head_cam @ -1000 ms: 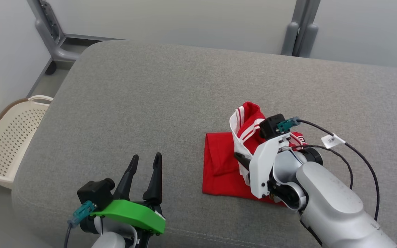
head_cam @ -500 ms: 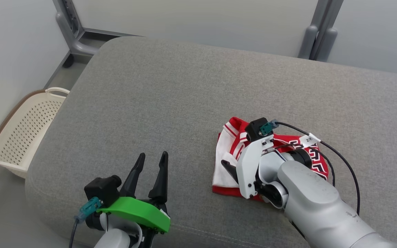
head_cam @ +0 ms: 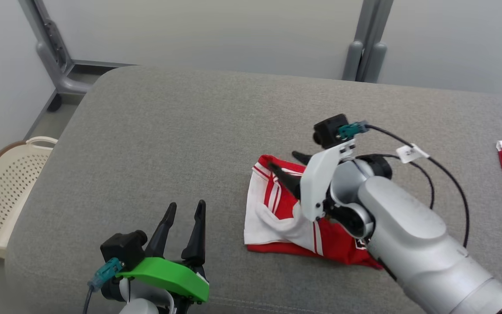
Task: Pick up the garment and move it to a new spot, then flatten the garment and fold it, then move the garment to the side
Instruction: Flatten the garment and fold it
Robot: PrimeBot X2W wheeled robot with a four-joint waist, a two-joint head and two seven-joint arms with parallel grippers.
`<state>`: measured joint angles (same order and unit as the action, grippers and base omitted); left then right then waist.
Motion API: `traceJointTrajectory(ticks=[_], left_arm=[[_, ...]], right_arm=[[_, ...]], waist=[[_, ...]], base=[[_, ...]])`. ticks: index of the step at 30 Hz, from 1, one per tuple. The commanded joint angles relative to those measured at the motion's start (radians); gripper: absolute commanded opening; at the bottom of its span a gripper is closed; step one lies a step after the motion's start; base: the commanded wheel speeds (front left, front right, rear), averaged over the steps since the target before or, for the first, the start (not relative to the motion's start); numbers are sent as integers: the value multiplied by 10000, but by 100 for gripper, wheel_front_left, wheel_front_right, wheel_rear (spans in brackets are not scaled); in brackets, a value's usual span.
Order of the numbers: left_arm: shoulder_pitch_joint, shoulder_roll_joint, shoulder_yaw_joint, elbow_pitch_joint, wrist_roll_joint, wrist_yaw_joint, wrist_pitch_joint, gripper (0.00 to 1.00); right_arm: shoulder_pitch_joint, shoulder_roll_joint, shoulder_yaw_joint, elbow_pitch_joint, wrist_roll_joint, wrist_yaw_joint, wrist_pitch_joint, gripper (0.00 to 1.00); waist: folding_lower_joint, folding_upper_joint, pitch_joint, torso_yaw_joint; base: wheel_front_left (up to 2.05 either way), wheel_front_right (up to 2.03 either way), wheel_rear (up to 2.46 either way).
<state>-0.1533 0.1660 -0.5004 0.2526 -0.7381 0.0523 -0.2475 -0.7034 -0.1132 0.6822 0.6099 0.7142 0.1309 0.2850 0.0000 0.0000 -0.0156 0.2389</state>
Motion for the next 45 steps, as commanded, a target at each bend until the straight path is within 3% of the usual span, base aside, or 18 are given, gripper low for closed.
traceJointTrajectory(ticks=[1,2,4,7,15,23,30,45], left_arm=[[112,52,17,-105,7,57,32,100],[151,84,8,-139,13,78,47,100],[211,135,21,-222,18,111,53,100],[220,191,17,-393,39,183,66,100],[246,266,-27,-771,90,286,132,100],[210,321,19,-994,109,370,152,100],[-20,329,29,-1044,102,347,138,100],[-169,348,83,-984,50,355,75,100]], right_arm=[[30,-246,-229,-273,-2,-4,-205,100],[80,-408,-415,-433,-55,-4,-341,100],[227,-753,-756,-684,-239,-4,-564,45],[501,-1073,-1332,-1003,-349,-3,-805,0],[2060,-1861,-2345,-1531,-819,-3,-1424,0],[3212,-1762,-2688,-1122,-1901,-3,-2345,0],[2941,-1011,-3121,281,-2737,-4,-3018,0],[2011,228,-1189,1848,-2409,-4,-3681,0]], waist=[[0,0,-68,-351],[0,0,-62,-429],[0,0,-49,-568],[0,0,-6,-739],[0,0,199,-647],[0,0,477,-326],[0,0,787,59],[0,0,933,508]], base=[[0,0,0],[0,0,0],[0,0,0],[0,0,0],[0,0,0],[0,0,0],[0,0,0],[0,0,0]])
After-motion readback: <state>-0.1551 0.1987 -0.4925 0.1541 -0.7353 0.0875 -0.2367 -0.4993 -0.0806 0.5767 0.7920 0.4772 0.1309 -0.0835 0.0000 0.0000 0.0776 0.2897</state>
